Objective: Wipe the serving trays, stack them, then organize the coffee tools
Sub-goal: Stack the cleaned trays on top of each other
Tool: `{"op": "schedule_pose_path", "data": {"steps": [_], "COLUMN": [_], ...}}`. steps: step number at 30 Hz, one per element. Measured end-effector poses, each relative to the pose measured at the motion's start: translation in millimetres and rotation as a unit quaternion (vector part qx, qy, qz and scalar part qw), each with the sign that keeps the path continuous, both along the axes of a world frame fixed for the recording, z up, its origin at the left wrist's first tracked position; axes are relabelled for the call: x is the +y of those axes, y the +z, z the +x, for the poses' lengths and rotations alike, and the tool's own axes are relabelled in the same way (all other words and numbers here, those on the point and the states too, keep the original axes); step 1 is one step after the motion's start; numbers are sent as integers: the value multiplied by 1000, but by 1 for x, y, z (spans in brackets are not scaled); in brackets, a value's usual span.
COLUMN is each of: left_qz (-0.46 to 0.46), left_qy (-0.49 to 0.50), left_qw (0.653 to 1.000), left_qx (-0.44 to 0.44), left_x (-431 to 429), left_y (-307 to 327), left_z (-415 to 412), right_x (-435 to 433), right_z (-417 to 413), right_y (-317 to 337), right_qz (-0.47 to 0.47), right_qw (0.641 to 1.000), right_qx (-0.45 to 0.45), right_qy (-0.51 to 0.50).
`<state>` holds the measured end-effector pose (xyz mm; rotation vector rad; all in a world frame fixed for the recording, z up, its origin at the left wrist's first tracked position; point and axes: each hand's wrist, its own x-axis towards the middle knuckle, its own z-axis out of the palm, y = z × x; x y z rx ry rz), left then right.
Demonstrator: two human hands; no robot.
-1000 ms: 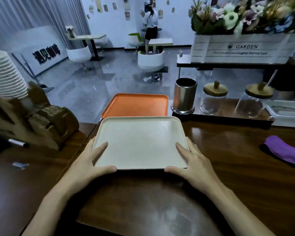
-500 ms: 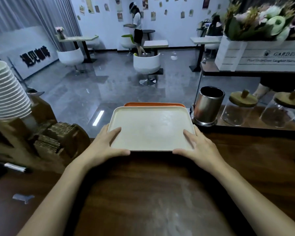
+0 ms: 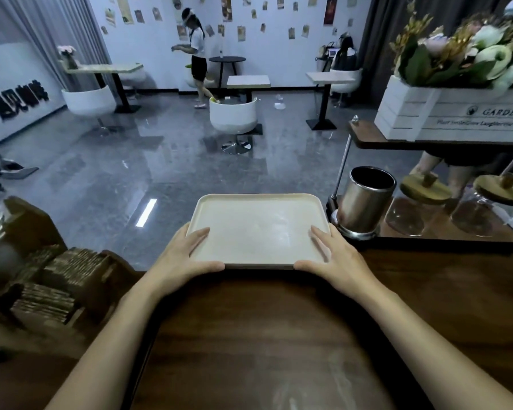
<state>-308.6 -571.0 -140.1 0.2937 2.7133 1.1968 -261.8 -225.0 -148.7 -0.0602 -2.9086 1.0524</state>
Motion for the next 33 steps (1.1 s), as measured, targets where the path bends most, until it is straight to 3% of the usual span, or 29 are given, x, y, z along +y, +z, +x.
{"op": "schedule_pose_path", "data": {"steps": [33], "left_qz": [9], "left_qy": [-1], "left_qw": [1000], "left_qx": [25], "left_x": [13], "left_y": [-16], "left_z": [-15], "right_x": [2], "right_z": [-19], "right_y": [-18], "right_qz": [-33], "right_qw": [999], "right_qx": [-26], "right_qy": [-2]}}
